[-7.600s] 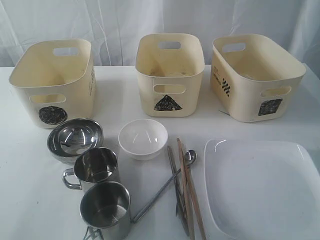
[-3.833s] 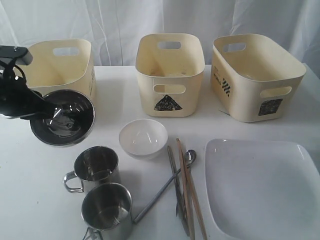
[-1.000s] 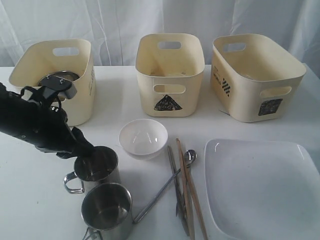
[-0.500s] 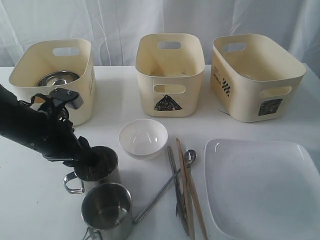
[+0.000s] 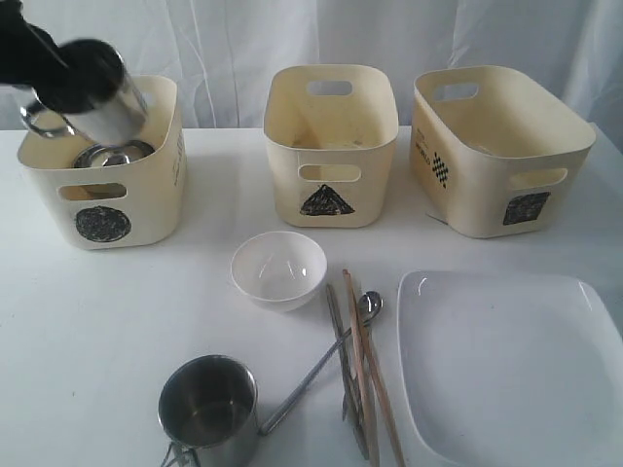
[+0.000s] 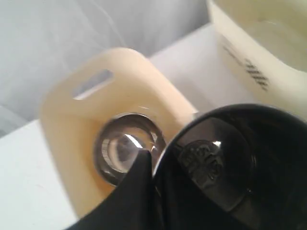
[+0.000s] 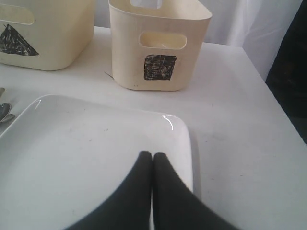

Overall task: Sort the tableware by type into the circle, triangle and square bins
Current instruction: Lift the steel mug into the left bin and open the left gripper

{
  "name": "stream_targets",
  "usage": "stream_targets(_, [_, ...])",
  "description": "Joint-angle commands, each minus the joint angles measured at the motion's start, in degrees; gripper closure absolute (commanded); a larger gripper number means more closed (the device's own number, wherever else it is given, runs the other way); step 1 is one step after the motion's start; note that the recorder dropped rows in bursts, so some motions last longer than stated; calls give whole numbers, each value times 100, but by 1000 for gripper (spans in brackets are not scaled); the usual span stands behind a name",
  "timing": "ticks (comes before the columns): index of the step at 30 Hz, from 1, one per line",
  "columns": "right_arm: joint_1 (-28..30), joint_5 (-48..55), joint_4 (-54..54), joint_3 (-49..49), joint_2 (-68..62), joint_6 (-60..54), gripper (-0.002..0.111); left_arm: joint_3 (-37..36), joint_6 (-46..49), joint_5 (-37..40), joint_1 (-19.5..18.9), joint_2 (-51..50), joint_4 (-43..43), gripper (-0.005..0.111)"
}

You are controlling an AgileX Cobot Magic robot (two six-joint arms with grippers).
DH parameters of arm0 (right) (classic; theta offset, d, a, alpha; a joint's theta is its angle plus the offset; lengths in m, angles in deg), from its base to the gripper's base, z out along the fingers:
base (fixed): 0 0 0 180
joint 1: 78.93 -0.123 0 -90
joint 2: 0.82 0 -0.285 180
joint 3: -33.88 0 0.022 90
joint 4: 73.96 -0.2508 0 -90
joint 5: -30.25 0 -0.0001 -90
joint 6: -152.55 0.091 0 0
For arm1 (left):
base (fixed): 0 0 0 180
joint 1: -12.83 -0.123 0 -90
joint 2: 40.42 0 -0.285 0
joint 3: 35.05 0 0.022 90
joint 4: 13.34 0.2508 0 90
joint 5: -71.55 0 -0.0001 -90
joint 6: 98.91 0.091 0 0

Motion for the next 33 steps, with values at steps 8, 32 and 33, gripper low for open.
stream_targets(8, [-3, -44, 22, 13, 28, -6, 108, 1804, -204, 224, -520, -2627, 121, 107])
stream_targets(32, [-3, -44, 22, 13, 28, -6, 108, 865, 242, 2295, -509, -187, -1493, 72])
stream_targets(33, [-3, -44, 22, 13, 28, -6, 108, 581, 336, 2300, -499, 98, -1672, 73])
